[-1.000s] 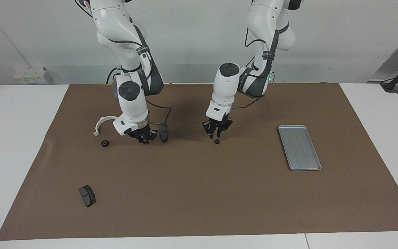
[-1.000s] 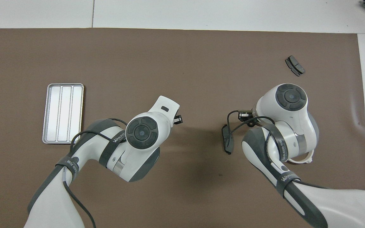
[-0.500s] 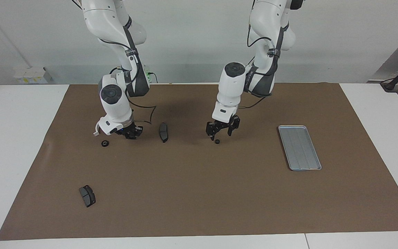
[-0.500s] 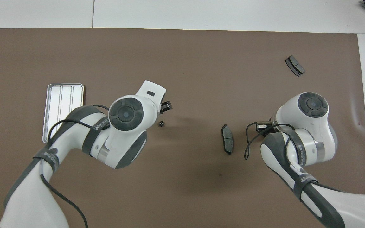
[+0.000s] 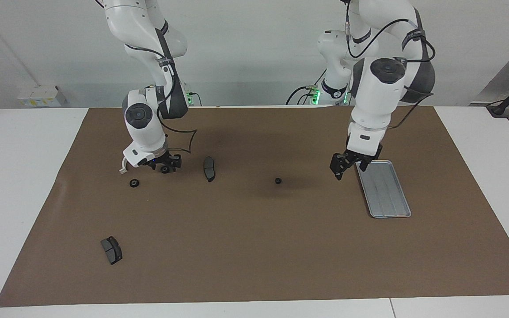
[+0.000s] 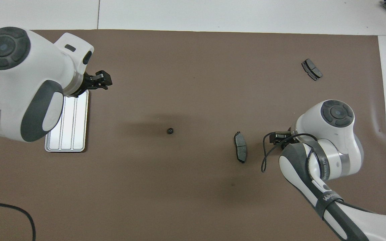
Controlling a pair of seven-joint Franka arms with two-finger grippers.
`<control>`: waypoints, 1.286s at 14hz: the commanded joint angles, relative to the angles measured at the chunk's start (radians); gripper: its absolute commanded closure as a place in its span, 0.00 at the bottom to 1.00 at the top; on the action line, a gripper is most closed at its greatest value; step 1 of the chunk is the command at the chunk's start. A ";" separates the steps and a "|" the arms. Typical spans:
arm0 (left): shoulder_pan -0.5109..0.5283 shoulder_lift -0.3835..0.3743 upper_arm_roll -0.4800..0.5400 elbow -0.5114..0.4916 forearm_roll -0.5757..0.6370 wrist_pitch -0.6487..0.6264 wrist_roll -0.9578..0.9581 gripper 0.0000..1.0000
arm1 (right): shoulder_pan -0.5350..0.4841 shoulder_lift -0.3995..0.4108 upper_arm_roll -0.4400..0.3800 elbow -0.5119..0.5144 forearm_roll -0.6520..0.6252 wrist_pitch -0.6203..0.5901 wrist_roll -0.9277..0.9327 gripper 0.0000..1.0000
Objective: Place bearing gear from tray to pile
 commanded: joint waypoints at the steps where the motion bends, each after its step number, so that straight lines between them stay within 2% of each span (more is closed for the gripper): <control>1: 0.077 -0.078 -0.012 -0.005 0.012 -0.123 0.183 0.10 | 0.035 -0.006 0.009 0.038 0.021 0.003 0.006 0.00; 5: 0.141 -0.148 -0.009 -0.014 0.012 -0.246 0.336 0.06 | 0.167 0.041 0.011 0.135 0.022 0.040 0.220 0.00; 6: 0.143 -0.154 -0.009 -0.014 0.012 -0.257 0.338 0.00 | 0.190 0.050 0.011 0.141 0.044 0.067 0.257 0.00; 7: 0.144 -0.157 -0.009 -0.015 0.012 -0.254 0.339 0.00 | 0.223 0.067 0.011 0.157 0.094 0.098 0.274 0.00; 11: 0.132 -0.164 -0.013 -0.044 0.012 -0.210 0.322 0.00 | 0.335 0.167 0.011 0.311 0.127 0.109 0.365 0.00; 14: 0.108 -0.180 -0.021 -0.115 0.014 -0.056 0.341 0.00 | 0.430 0.294 0.007 0.469 0.105 0.097 0.470 0.00; 16: 0.106 -0.181 -0.021 -0.120 0.014 -0.045 0.359 0.00 | 0.471 0.375 0.007 0.566 0.056 0.092 0.534 0.00; 18: 0.102 -0.183 -0.023 -0.126 0.014 -0.053 0.377 0.00 | 0.500 0.422 0.007 0.611 0.018 0.091 0.575 0.04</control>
